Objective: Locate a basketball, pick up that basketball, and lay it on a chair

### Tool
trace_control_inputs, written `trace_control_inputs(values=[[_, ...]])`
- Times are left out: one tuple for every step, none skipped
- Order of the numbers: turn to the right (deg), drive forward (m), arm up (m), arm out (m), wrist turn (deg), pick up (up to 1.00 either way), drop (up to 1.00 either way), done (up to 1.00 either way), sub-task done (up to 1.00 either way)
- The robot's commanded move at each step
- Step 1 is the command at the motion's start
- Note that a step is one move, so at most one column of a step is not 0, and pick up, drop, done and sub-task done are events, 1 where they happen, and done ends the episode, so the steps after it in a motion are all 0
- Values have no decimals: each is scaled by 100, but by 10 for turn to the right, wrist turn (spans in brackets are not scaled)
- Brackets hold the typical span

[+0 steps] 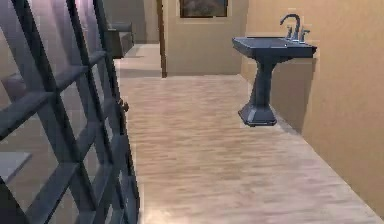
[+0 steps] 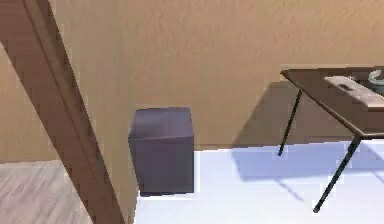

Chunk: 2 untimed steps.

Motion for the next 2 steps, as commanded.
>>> trace_control_inputs(values=[[0, 95, 0, 0, 0, 0, 0, 0, 0], [-180, 0, 0, 0, 0, 0, 0, 0, 0]])
